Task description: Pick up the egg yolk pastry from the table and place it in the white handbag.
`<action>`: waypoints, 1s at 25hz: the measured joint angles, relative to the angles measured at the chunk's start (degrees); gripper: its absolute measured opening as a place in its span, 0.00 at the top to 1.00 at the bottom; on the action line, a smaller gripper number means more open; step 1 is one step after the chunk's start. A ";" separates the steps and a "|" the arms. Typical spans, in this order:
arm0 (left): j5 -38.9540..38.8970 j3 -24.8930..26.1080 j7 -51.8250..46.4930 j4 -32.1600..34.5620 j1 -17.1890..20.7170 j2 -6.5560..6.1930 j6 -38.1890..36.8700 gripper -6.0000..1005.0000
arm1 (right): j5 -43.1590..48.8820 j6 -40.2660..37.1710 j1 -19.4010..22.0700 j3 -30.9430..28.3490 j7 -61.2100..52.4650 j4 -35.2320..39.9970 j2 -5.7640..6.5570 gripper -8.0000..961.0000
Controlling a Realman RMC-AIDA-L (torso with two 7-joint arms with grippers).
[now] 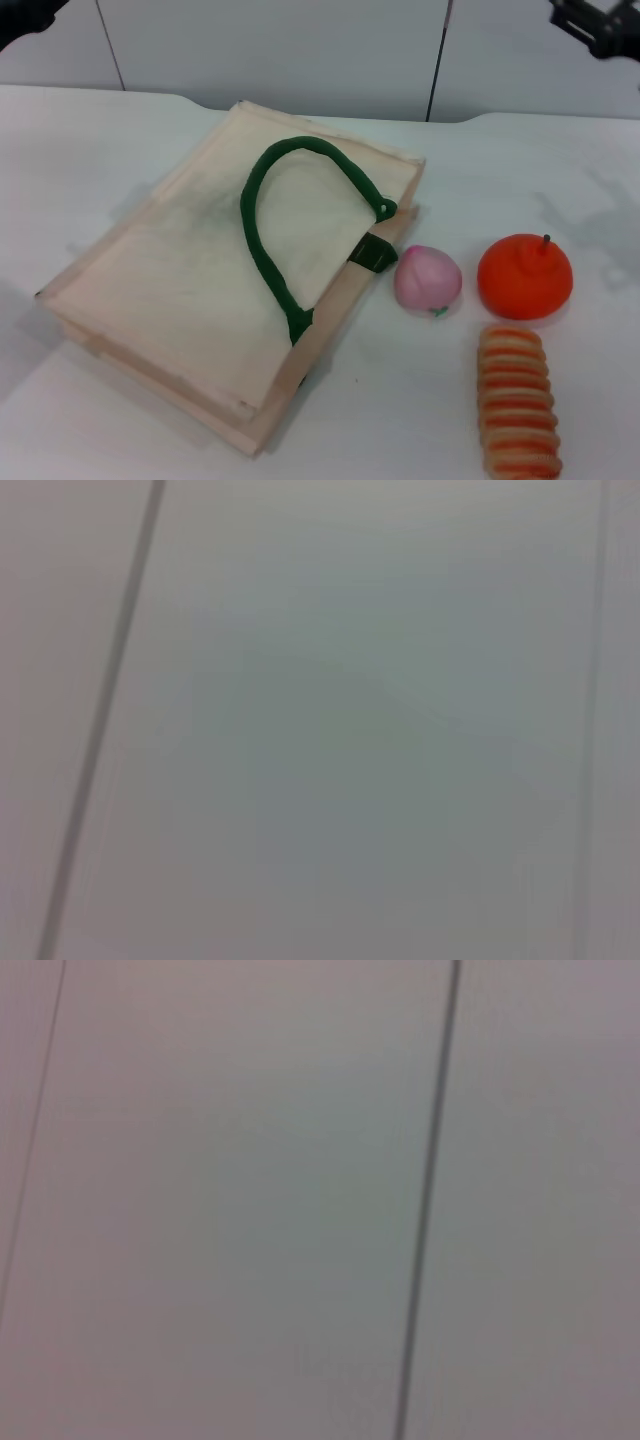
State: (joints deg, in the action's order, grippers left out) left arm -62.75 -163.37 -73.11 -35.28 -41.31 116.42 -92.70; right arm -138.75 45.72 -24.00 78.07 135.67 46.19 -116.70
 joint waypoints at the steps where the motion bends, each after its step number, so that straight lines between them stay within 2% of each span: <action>1: -3.06 0.08 9.43 5.64 1.36 0.01 4.45 0.25 | -5.95 3.40 -0.38 -0.02 5.56 -3.76 0.02 0.09; 2: -3.49 0.08 10.88 6.72 1.52 -0.02 5.21 0.25 | -11.13 6.63 -0.83 -0.02 10.73 -7.72 -0.01 0.09; 4: -6.10 0.09 19.81 11.36 2.17 -0.04 8.88 0.25 | -19.70 12.27 -2.43 -0.15 19.82 -15.85 -0.02 0.09; 6: -9.38 0.13 27.73 15.51 2.87 0.07 11.63 0.25 | -24.78 17.01 -5.05 -1.70 25.66 -24.48 -0.02 0.09; 9: -16.72 0.17 41.54 23.10 4.63 0.17 14.32 0.25 | -26.17 21.37 -9.03 -8.64 28.25 -34.89 -0.03 0.09; 10: -19.68 0.21 46.23 25.80 5.28 0.18 14.52 0.25 | -26.17 22.00 -10.39 -13.49 28.29 -38.54 -0.02 0.09; 14: -29.21 0.25 64.06 34.77 7.22 0.16 14.22 0.25 | -26.12 22.80 -10.52 -17.85 28.03 -40.44 -0.02 0.09; 16: -32.08 0.25 68.60 37.19 7.73 0.15 14.03 0.25 | -26.09 23.80 -10.34 -19.01 27.88 -41.44 -0.02 0.09; 20: -35.98 0.25 73.40 39.71 8.31 0.22 13.71 0.25 | -26.02 24.83 -10.43 -20.41 27.68 -43.16 -0.01 0.09; 25: -36.18 0.20 74.18 40.22 9.35 0.19 11.23 0.26 | -25.96 25.30 -10.22 -21.39 26.34 -44.57 -0.02 0.10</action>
State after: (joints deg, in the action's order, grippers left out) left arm -98.94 -163.17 1.06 4.94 -31.96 116.61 -81.48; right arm -164.71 71.03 -34.22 56.68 162.00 1.62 -116.72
